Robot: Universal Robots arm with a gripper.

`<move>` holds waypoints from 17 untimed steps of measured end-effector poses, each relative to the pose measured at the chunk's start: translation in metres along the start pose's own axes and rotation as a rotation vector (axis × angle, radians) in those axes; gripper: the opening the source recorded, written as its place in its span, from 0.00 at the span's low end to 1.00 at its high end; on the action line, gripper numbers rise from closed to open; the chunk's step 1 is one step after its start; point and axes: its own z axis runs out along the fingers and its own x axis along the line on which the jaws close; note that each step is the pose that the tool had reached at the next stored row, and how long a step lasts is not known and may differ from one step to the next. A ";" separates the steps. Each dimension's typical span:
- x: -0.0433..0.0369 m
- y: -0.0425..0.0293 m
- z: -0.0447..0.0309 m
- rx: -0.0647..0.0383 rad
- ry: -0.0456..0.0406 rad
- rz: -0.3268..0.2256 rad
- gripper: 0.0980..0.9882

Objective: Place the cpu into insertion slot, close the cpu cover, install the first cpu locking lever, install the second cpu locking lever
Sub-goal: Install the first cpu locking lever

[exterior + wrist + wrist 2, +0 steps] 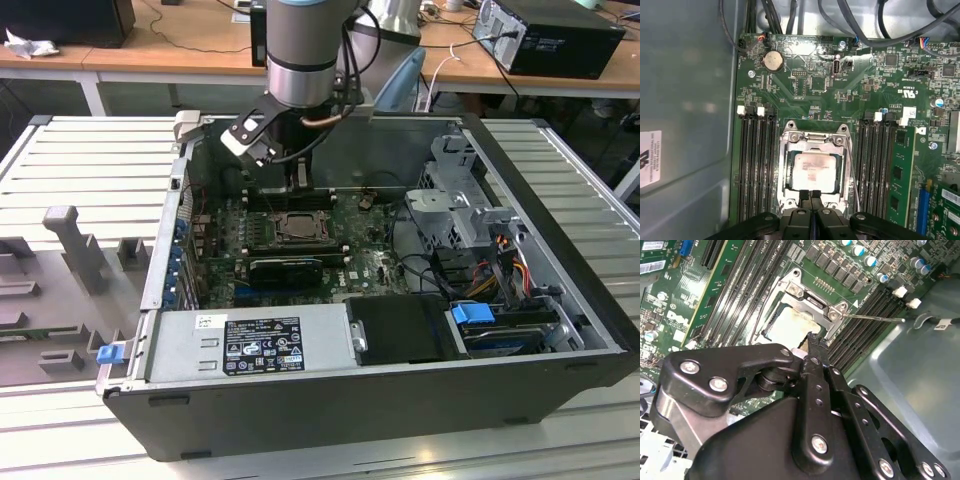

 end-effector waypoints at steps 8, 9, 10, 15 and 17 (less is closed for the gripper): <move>0.0017 -0.0001 -0.0253 0.000 0.0000 0.000 0.01; 0.0018 -0.0001 -0.0283 0.000 0.0001 0.000 0.01; 0.0020 -0.0001 -0.0311 0.000 0.0000 0.000 0.01; 0.0032 -0.0002 -0.0495 0.000 0.0001 0.000 0.01; 0.0037 -0.0002 -0.0560 0.000 0.0001 0.000 0.01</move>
